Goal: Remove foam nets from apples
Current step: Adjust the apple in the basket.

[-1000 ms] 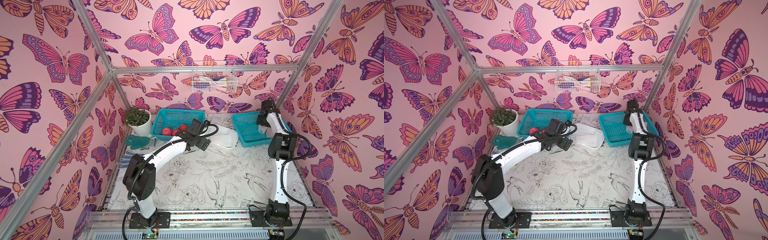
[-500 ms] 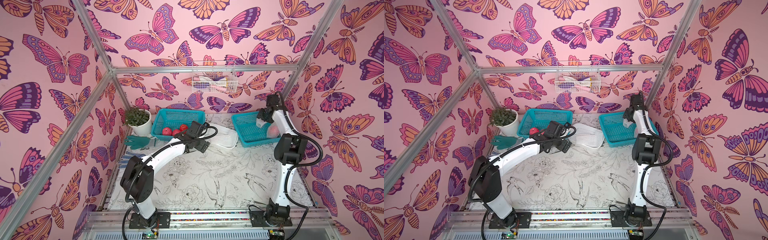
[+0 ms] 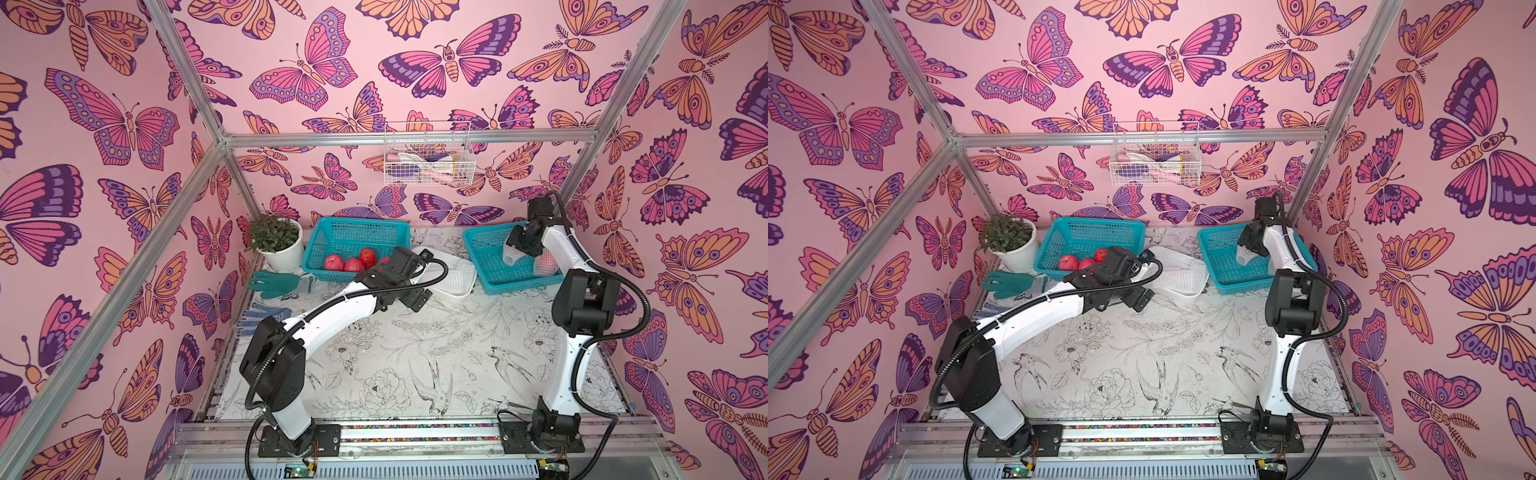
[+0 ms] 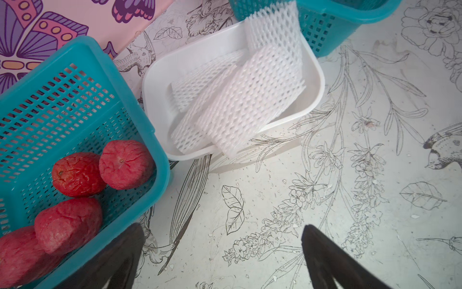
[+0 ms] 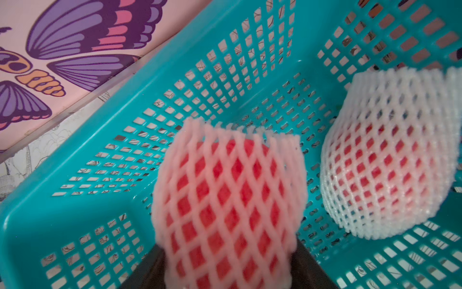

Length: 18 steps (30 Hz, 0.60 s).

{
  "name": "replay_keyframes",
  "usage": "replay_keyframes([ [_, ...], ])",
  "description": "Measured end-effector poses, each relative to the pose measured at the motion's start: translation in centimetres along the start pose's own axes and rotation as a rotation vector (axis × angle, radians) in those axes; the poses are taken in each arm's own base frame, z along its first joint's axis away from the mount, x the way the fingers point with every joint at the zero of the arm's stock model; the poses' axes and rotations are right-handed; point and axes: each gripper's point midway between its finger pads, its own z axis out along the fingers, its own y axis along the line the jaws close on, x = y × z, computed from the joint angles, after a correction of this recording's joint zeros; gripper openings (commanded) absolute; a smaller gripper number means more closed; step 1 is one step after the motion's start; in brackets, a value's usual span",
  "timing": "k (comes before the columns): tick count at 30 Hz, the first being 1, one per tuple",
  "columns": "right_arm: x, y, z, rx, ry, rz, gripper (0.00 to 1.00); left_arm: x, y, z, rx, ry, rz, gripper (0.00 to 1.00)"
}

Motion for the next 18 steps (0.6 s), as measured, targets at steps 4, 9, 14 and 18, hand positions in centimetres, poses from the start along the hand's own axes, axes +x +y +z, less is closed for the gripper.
replay_keyframes([
  [4, 0.7, -0.1, 0.0, 0.016, 0.022, 0.001, 0.59, -0.5, -0.6, -0.2, 0.013, -0.017, 0.011, 1.00],
  [9, 1.7, -0.7, 0.5, 0.047, 0.065, 0.001, 0.61, -0.7, -0.8, -0.4, 0.018, -0.025, 0.018, 1.00],
  [14, 3.0, -1.2, 2.1, 0.079, 0.117, -0.005, 0.62, -0.7, -0.9, -0.4, 0.018, -0.026, 0.022, 1.00],
  [18, 3.3, -1.5, 3.1, 0.107, 0.143, -0.011, 0.66, -0.7, -0.9, -0.4, 0.018, -0.026, 0.026, 1.00],
])
